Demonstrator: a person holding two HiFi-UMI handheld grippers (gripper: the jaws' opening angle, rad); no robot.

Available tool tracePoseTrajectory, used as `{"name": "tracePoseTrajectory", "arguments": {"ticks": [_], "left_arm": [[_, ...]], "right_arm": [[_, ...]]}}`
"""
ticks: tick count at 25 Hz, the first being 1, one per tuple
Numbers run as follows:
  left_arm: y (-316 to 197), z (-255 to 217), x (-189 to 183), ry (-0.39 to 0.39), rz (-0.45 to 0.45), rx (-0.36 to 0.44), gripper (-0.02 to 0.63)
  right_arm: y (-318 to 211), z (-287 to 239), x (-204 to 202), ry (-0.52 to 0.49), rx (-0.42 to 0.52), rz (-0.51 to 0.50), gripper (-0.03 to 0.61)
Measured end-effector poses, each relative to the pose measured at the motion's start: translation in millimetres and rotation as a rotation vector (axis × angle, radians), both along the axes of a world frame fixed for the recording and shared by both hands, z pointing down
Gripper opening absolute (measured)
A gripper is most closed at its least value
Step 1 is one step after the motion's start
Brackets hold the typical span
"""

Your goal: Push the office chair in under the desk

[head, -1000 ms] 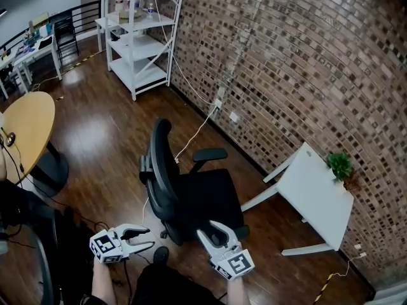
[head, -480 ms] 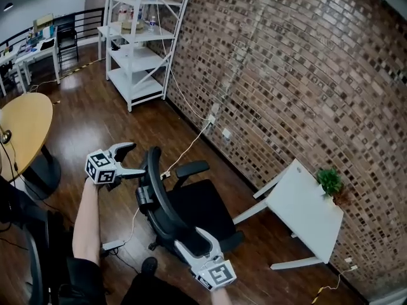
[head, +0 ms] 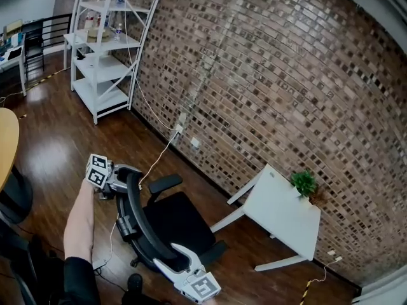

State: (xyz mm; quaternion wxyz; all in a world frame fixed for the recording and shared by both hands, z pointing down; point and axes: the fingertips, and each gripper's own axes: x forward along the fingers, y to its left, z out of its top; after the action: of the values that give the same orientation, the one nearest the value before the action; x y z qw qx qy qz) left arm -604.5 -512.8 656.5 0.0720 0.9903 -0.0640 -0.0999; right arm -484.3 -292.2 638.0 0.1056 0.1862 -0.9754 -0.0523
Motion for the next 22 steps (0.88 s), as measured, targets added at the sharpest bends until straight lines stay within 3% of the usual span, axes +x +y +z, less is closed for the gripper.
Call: {"name": "tracePoseTrajectory", "arguments": {"ticks": [3, 7, 9, 12, 16, 19, 22], "left_arm": [[-8.6, -6.6, -14.8, 0.042, 0.020, -0.025, 0.443], [-5.5, -33.1, -9.4, 0.059, -0.092, 0.008, 0.439], [2.0, -44.0, 10.2, 0.053, -0.158, 0.003, 0.440], [-6.7, -38.7, 77.7, 0.056, -0.246, -0.016, 0.439], [-21.5, 27.2, 140.5, -0.041, -0.429, 0.021, 0.431], [-24.0, 88.2, 189.5, -0.041, -0.493, -0.005, 0.431], [6.5, 73.8, 214.8, -0.009, -0.585, -0.012, 0.433]], "right_arm": [[-17.9, -10.0, -21.3, 0.005, 0.011, 0.012, 0.249], [-40.5, -23.4, 1.9, -0.058, 0.028, 0.035, 0.175], [-52.0, -41.7, 40.4, -0.141, 0.067, 0.053, 0.161], [-79.5, -62.7, 130.9, -0.205, 0.119, 0.061, 0.095], [-128.1, -2.6, 211.7, -0.267, 0.070, -0.097, 0.087], [-124.1, 16.8, 266.1, -0.297, 0.099, -0.198, 0.086], [-115.1, 11.7, 295.9, -0.285, 0.104, -0.299, 0.080]]}}
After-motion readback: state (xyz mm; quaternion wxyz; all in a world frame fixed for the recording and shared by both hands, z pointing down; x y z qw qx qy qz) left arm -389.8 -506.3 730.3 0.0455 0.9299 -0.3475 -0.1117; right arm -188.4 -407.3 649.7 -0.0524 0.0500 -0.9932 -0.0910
